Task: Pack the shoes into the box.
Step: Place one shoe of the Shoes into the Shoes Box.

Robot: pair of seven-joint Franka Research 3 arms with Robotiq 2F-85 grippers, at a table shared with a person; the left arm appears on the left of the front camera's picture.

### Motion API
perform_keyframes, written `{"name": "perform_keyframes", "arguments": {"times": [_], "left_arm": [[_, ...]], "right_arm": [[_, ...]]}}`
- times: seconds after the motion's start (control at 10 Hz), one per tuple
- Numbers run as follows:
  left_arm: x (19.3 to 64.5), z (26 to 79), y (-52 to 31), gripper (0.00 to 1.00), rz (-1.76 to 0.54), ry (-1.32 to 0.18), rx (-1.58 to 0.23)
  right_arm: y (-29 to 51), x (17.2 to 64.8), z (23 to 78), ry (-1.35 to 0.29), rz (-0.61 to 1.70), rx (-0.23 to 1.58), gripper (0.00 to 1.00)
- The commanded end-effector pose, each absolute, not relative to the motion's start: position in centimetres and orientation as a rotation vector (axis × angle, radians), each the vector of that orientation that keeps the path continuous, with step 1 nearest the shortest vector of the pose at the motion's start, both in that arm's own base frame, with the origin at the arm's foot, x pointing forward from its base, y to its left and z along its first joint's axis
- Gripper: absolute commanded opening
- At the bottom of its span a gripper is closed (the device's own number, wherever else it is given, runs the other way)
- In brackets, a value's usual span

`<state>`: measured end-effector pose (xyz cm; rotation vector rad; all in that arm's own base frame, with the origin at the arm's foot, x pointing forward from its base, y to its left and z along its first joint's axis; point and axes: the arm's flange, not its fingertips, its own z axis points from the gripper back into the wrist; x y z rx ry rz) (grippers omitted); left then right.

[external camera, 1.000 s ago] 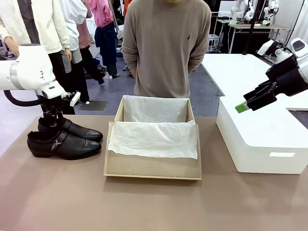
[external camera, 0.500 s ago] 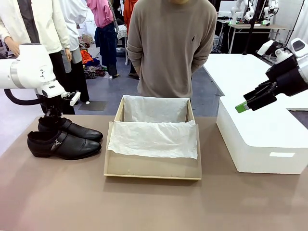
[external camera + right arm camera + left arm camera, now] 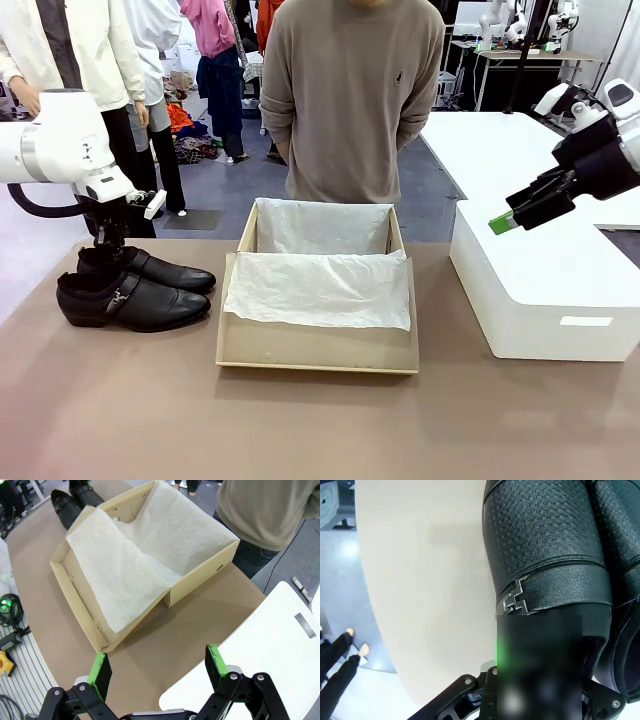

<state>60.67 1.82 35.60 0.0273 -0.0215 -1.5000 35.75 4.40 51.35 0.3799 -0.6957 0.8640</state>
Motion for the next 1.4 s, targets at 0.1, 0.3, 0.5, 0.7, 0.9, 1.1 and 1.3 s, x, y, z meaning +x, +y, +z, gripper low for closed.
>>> {"name": "perform_keyframes", "arguments": {"times": [0.1,0.3,0.5,0.7,0.9,1.1,1.3], "left_arm": [[60.9,35.9,2.1,0.00,-1.521,0.006,0.064],[61.0,37.0,2.7,0.00,-1.496,-0.027,0.069],[61.4,40.1,3.7,0.00,-1.439,-0.088,0.141],[62.0,43.6,4.5,0.00,-1.426,-0.114,0.175],[62.4,46.9,4.3,0.00,-1.420,-0.111,0.207],[62.6,50.8,3.4,0.00,-1.375,-0.098,0.223],[61.8,54.0,1.5,0.00,-1.346,-0.121,0.213]], "right_arm": [[4.2,36.1,51.2,-0.714,0.887,0.394,1.00],[4.2,36.1,51.2,-0.714,0.887,0.394,1.00],[4.2,36.1,51.2,-0.714,0.887,0.394,1.00],[4.2,36.1,51.2,-0.714,0.887,0.394,1.00],[4.2,36.1,51.2,-0.714,0.887,0.394,1.00],[4.2,36.1,51.2,-0.714,0.887,0.394,1.00],[4.2,36.1,51.2,-0.714,0.887,0.394,1.00]]}}
